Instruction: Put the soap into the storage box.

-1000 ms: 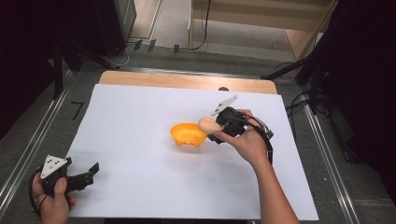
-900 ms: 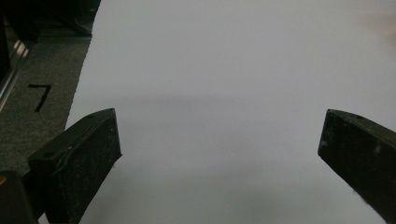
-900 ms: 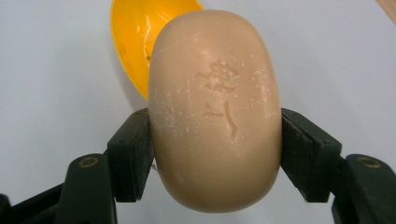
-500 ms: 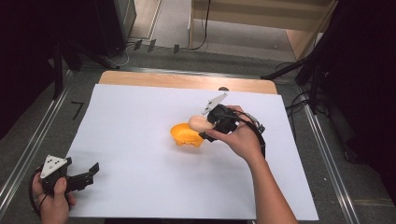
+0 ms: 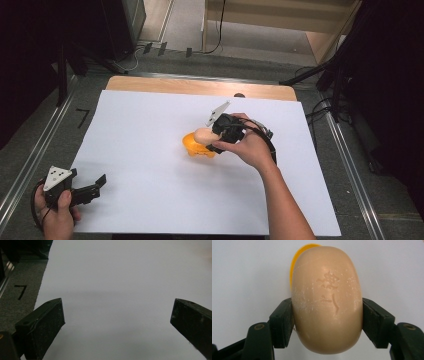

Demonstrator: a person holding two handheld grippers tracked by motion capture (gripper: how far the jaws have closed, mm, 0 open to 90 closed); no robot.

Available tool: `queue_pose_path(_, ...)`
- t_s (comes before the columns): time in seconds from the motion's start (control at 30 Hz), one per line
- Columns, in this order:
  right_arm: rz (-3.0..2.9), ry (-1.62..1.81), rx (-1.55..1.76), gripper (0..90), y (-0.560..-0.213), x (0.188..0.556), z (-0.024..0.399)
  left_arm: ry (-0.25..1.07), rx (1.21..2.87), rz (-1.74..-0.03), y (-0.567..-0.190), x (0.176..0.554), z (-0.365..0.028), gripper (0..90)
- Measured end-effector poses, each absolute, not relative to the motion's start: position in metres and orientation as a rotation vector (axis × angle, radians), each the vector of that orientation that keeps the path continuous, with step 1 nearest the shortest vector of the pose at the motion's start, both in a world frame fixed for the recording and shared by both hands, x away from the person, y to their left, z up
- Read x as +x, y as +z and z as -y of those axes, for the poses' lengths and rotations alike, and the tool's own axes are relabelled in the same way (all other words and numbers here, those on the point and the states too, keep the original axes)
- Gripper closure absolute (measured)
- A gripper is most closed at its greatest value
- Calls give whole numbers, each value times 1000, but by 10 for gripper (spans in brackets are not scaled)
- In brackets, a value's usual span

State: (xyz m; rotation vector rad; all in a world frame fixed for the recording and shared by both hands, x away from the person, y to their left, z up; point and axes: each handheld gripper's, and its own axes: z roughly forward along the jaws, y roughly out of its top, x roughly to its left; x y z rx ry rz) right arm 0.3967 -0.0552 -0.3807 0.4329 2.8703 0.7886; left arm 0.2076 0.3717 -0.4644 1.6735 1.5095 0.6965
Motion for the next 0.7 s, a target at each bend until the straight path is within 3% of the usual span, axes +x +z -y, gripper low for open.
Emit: queue_pose_path(0.7,-2998,645,403,335,-400,408,37,693,1676,-1510,-464,208,-372,0)
